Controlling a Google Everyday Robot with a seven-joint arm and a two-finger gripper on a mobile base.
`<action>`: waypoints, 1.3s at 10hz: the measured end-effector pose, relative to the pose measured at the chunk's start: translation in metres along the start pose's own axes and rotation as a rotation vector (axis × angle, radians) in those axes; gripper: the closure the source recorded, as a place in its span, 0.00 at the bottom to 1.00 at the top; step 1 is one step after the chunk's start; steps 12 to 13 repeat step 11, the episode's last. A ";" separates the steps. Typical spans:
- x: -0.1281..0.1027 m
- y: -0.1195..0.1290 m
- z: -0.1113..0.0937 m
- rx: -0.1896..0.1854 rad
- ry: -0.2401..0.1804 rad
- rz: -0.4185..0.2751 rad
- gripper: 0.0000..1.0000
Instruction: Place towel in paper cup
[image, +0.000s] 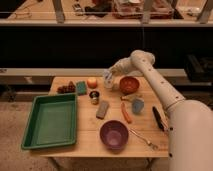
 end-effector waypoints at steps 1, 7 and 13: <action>0.000 0.000 0.000 0.000 -0.003 0.002 0.21; -0.002 0.002 0.001 -0.008 -0.017 0.022 0.20; 0.004 0.000 -0.009 0.025 -0.011 0.027 0.20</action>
